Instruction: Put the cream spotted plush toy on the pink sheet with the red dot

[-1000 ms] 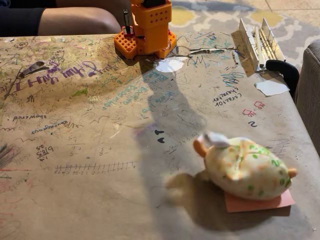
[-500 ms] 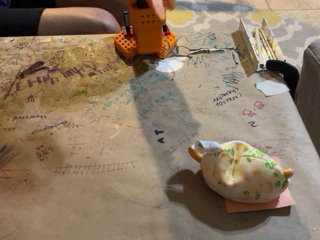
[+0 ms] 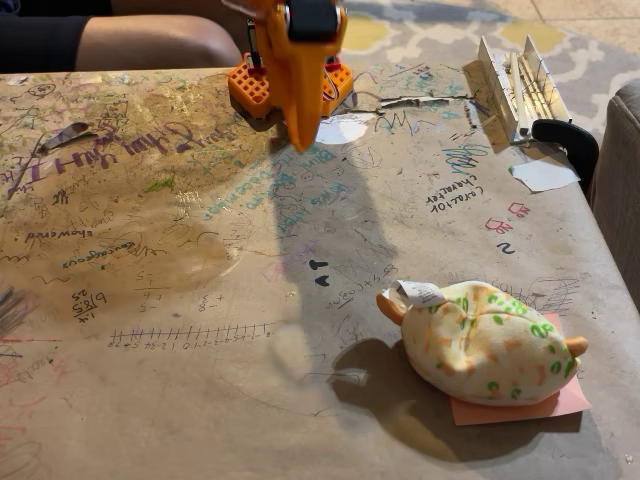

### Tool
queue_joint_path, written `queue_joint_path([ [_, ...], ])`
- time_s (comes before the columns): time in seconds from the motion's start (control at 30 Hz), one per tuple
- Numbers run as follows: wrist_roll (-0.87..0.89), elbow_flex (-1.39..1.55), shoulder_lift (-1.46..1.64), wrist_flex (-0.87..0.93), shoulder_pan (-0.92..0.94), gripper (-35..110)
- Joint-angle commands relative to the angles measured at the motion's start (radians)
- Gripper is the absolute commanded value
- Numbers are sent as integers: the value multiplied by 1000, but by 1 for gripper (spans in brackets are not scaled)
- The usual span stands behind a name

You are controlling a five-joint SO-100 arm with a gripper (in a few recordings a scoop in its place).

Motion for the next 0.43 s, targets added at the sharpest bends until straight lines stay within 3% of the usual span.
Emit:
queue_joint_path([
  [0.0,0,17,12,-20,-17,0],
  [0.4,9,17,12,-20,-11,0],
])
